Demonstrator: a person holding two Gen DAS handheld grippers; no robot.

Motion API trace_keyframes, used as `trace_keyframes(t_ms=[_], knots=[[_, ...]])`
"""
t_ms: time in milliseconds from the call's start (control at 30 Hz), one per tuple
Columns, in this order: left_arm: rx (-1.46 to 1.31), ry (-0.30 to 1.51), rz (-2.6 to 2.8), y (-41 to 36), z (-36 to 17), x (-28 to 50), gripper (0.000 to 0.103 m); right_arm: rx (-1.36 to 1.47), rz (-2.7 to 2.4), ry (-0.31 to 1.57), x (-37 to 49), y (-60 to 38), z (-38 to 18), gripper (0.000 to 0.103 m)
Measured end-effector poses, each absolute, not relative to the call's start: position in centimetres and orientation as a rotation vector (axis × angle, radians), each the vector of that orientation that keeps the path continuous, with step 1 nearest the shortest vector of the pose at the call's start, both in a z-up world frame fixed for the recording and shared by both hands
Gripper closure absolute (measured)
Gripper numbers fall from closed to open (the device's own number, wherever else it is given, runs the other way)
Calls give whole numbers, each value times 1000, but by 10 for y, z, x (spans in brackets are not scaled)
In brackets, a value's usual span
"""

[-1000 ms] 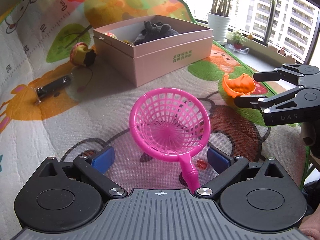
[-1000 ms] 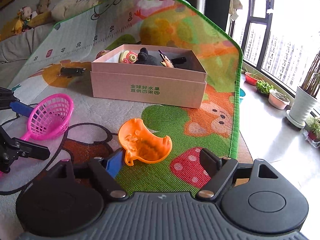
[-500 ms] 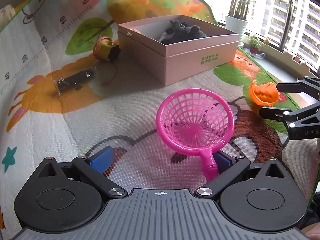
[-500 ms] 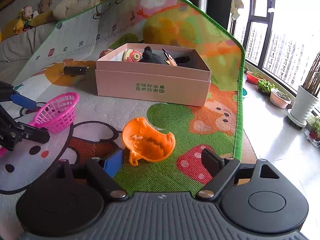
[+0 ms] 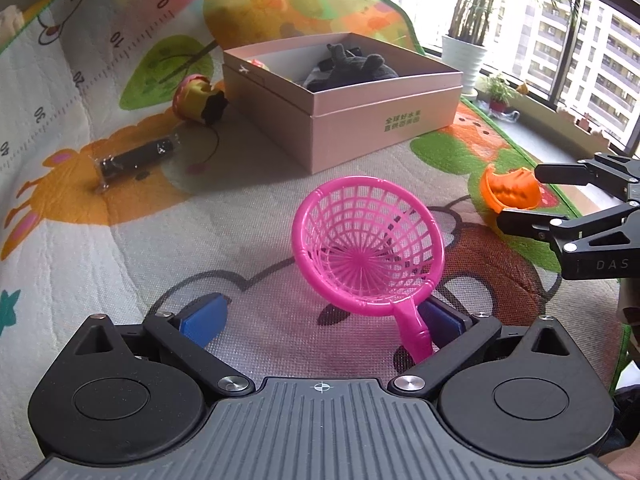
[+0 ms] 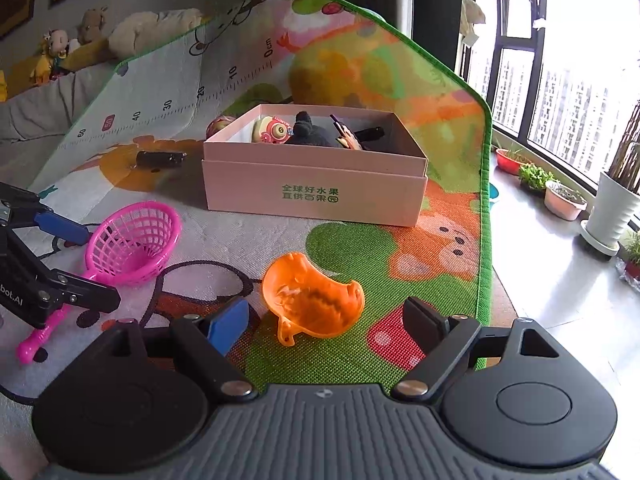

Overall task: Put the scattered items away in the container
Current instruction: 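Carry the pink net with the left gripper while the right gripper carries the orange toy, then lower the pink net and orange toy into the pink box and open both grippers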

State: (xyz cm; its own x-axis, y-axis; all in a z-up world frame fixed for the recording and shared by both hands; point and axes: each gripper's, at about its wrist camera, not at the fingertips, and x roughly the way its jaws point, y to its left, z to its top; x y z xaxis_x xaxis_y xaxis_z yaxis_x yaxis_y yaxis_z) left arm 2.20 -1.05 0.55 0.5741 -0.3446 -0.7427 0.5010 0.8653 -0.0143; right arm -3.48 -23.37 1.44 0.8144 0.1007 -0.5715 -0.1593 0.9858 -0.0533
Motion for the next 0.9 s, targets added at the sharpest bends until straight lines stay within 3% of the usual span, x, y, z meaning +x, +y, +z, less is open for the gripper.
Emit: trace_keyframes(t_ms=[67,133,167,200,900], knots=[[201,820,-501,-11,6,22,0,-102,137,603,-31,-232,14,19],[191,822,-503,-11,6,22,0,-108,139,608,-28,-230,15,28],[185,824,-504,-12,7,21,0,-113,145,617,-25,-229,14,43],[180,825,-506,-12,8,21,0,-112,148,623,-24,-228,14,47],[249,795,-472,-66,6,33,0,-100,172,570,-50,-238,25,47]])
